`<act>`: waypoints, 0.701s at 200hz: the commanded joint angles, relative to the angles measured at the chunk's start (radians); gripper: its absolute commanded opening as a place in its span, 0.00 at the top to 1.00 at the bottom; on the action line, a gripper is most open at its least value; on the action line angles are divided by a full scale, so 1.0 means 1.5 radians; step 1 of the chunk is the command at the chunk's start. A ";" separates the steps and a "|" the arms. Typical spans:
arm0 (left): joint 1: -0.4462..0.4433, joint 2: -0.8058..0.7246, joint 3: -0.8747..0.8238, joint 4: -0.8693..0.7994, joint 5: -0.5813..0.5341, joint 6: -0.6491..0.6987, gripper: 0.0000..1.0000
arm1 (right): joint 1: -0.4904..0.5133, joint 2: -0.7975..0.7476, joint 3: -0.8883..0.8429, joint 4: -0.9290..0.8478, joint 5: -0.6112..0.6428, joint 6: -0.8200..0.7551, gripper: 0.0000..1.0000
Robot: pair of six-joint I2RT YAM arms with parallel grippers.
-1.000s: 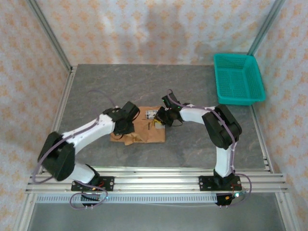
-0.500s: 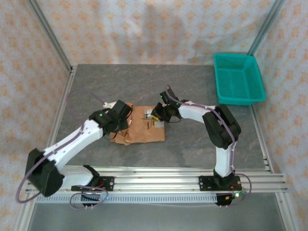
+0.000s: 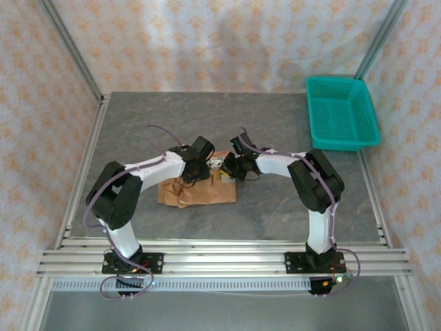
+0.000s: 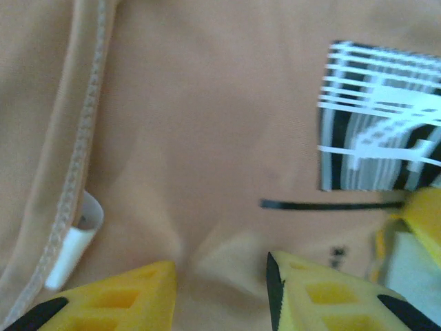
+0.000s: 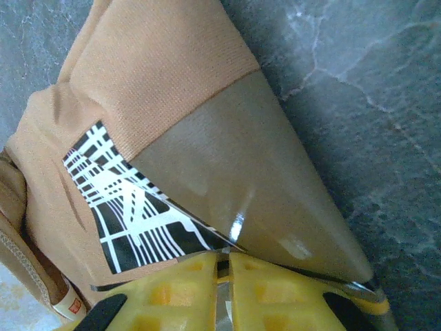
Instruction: Fold the inside-out t-shirt
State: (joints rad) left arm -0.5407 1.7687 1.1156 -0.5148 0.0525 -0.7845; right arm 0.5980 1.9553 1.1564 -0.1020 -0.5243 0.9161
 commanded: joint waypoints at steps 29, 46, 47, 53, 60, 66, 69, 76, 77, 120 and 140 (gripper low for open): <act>0.131 -0.109 -0.088 -0.017 -0.032 0.037 0.61 | 0.003 0.024 -0.013 -0.024 0.040 -0.010 0.84; 0.188 -0.144 -0.101 -0.038 -0.039 0.064 0.61 | 0.003 0.028 -0.017 -0.026 0.038 -0.010 0.84; 0.191 -0.146 -0.103 -0.039 -0.039 0.066 0.61 | 0.003 0.028 -0.017 -0.025 0.037 -0.010 0.84; 0.211 -0.153 -0.106 -0.046 -0.039 0.074 0.61 | 0.004 0.028 -0.019 -0.025 0.035 -0.009 0.84; 0.234 -0.159 -0.111 -0.055 -0.040 0.082 0.61 | 0.003 0.027 -0.020 -0.024 0.034 -0.009 0.84; 0.253 -0.165 -0.116 -0.062 -0.041 0.088 0.61 | 0.003 0.026 -0.022 -0.023 0.034 -0.008 0.84; 0.262 -0.167 -0.119 -0.063 -0.041 0.089 0.61 | 0.003 0.025 -0.022 -0.023 0.034 -0.008 0.84; 0.283 -0.175 -0.126 -0.064 -0.038 0.091 0.62 | 0.004 0.024 -0.021 -0.025 0.034 -0.009 0.84; 0.286 -0.176 -0.127 -0.064 -0.038 0.090 0.63 | 0.003 0.023 -0.021 -0.025 0.034 -0.009 0.84; 0.232 -0.258 -0.088 -0.050 -0.042 0.068 0.67 | 0.003 0.023 0.004 -0.033 0.024 -0.013 0.84; 0.139 -0.232 -0.032 -0.027 -0.036 0.064 0.64 | 0.003 0.023 0.005 -0.032 0.028 -0.013 0.84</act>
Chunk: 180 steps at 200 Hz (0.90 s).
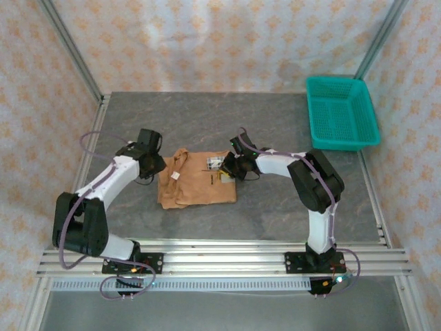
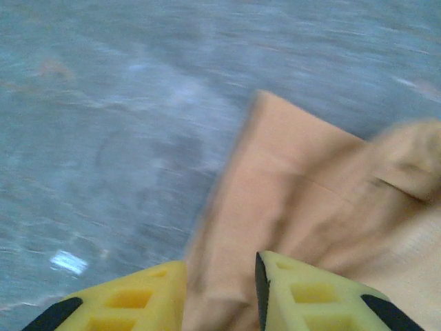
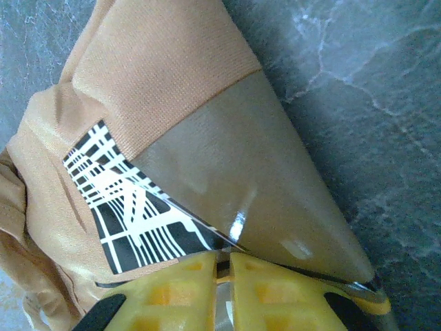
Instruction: Fold the inside-out t-shirt
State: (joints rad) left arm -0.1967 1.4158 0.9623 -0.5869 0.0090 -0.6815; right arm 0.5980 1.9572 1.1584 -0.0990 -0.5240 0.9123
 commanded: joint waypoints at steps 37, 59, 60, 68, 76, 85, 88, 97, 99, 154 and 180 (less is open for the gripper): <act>-0.167 0.166 0.164 0.055 0.067 -0.031 0.67 | 0.003 0.034 0.003 -0.028 0.026 -0.004 0.84; -0.179 0.258 0.215 0.053 0.074 -0.038 0.68 | 0.003 0.037 -0.002 -0.026 0.027 -0.001 0.84; -0.179 0.262 0.218 0.053 0.075 -0.038 0.68 | 0.003 0.037 -0.002 -0.026 0.028 -0.001 0.84; -0.178 0.288 0.232 0.048 0.072 -0.036 0.68 | 0.003 0.037 -0.004 -0.024 0.028 0.000 0.84; -0.177 0.309 0.245 0.035 0.060 -0.031 0.68 | 0.003 0.036 -0.005 -0.024 0.030 -0.001 0.84; -0.170 0.324 0.250 0.026 0.051 -0.023 0.69 | 0.003 0.037 -0.005 -0.029 0.030 -0.002 0.84; -0.167 0.325 0.250 0.023 0.047 -0.022 0.69 | 0.003 0.036 -0.005 -0.030 0.031 -0.003 0.84; -0.150 0.325 0.243 0.017 0.042 -0.017 0.69 | 0.003 0.034 -0.006 -0.033 0.034 -0.004 0.84; -0.146 0.325 0.240 0.018 0.042 -0.016 0.68 | 0.004 0.033 -0.007 -0.033 0.034 -0.005 0.84; 0.000 0.264 0.137 0.019 0.027 0.027 0.69 | 0.002 0.026 -0.019 -0.036 0.040 -0.006 0.84; 0.065 0.230 0.112 0.002 0.016 0.045 0.70 | 0.002 0.022 -0.014 -0.038 0.037 -0.007 0.84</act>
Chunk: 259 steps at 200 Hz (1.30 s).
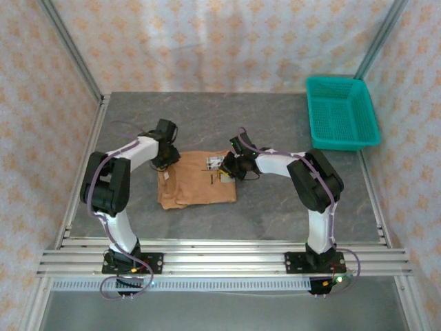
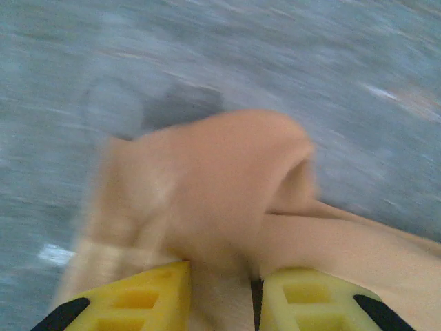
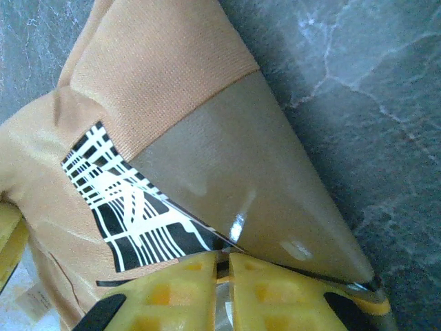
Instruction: Fold the inside-out t-shirt
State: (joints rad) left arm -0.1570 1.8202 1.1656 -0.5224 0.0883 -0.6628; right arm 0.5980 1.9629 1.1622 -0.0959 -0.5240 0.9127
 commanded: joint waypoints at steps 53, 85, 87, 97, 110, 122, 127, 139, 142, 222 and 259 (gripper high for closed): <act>0.042 -0.209 0.029 -0.138 -0.091 0.051 0.70 | 0.003 -0.051 0.007 -0.050 0.016 -0.006 0.83; -0.067 -0.303 -0.073 -0.055 0.006 -0.039 0.68 | -0.001 -0.041 0.074 -0.090 0.018 -0.046 0.80; -0.074 -0.306 -0.082 -0.047 0.013 -0.046 0.68 | -0.002 -0.036 0.080 -0.093 0.017 -0.050 0.80; -0.107 -0.316 -0.121 -0.007 0.038 -0.082 0.68 | -0.005 -0.009 0.108 -0.109 0.015 -0.062 0.80; -0.144 -0.318 -0.163 0.035 0.055 -0.113 0.68 | -0.008 0.028 0.138 -0.129 0.016 -0.076 0.80; -0.166 -0.314 -0.197 0.069 0.051 -0.133 0.69 | -0.010 0.057 0.162 -0.144 0.027 -0.093 0.81; -0.171 -0.310 -0.210 0.084 0.053 -0.137 0.69 | -0.011 0.068 0.172 -0.151 0.030 -0.098 0.81; -0.172 -0.290 -0.233 0.104 0.070 -0.144 0.69 | -0.018 0.094 0.189 -0.158 0.029 -0.105 0.81; -0.173 -0.283 -0.236 0.107 0.074 -0.141 0.69 | -0.020 0.100 0.191 -0.159 0.028 -0.106 0.81; -0.112 -0.066 -0.090 -0.005 0.012 -0.014 0.71 | -0.067 0.018 0.023 -0.225 0.124 -0.157 0.83; -0.129 0.094 0.175 -0.099 -0.008 0.043 0.73 | -0.063 -0.162 -0.175 -0.179 0.143 -0.122 0.84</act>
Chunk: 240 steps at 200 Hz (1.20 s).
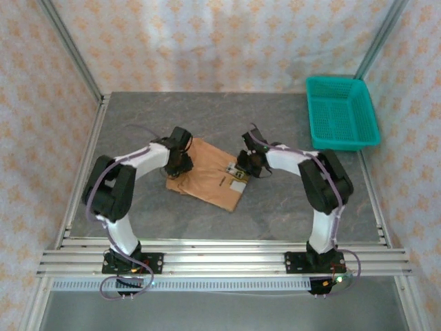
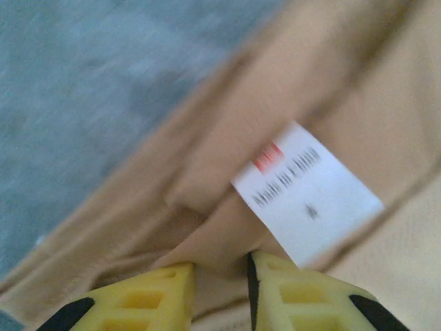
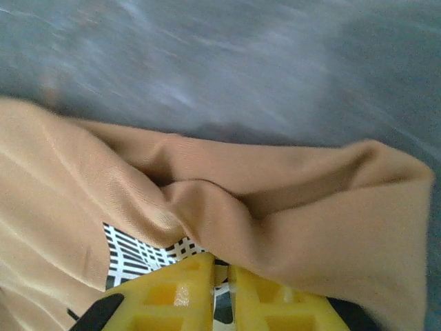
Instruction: Fold the inside-out t-shirt
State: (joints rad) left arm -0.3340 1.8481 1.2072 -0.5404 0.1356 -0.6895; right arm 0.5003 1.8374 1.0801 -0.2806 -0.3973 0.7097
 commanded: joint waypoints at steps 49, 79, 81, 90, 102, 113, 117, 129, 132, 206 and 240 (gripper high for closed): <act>-0.030 0.127 0.401 -0.241 -0.093 0.139 0.72 | 0.048 -0.247 -0.208 -0.018 0.024 0.091 0.82; -0.053 -0.020 0.225 -0.171 -0.040 0.097 0.66 | -0.001 -0.246 -0.135 -0.060 0.035 0.022 0.79; -0.054 -0.030 0.211 -0.164 -0.035 0.086 0.66 | -0.003 -0.242 -0.129 -0.061 0.034 0.017 0.79; -0.060 -0.076 0.132 -0.122 -0.009 0.061 0.65 | -0.011 -0.223 -0.107 -0.064 0.030 -0.001 0.79; -0.068 -0.127 0.039 -0.067 0.021 0.025 0.65 | -0.015 -0.194 -0.082 -0.065 0.014 -0.020 0.79; -0.077 -0.160 -0.030 -0.014 0.047 -0.005 0.63 | -0.015 -0.168 -0.064 -0.065 -0.011 -0.032 0.80; -0.082 -0.167 -0.052 0.003 0.056 -0.015 0.63 | -0.015 -0.160 -0.060 -0.064 -0.021 -0.034 0.80; -0.095 -0.172 -0.095 0.042 0.074 -0.033 0.62 | -0.014 -0.142 -0.063 -0.050 -0.046 -0.035 0.80; -0.098 -0.170 -0.103 0.049 0.076 -0.035 0.62 | -0.014 -0.140 -0.067 -0.047 -0.049 -0.034 0.80; -0.098 0.036 0.048 0.000 -0.017 0.048 0.61 | 0.060 -0.154 -0.240 0.075 -0.020 0.062 0.79; -0.082 0.102 0.167 -0.036 0.000 0.093 0.58 | 0.112 -0.180 -0.251 0.091 0.003 0.101 0.79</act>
State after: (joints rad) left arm -0.4801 1.9717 1.3651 -0.5331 0.1665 -0.6193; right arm 0.6346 1.5845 0.7330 -0.1238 -0.4458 0.8040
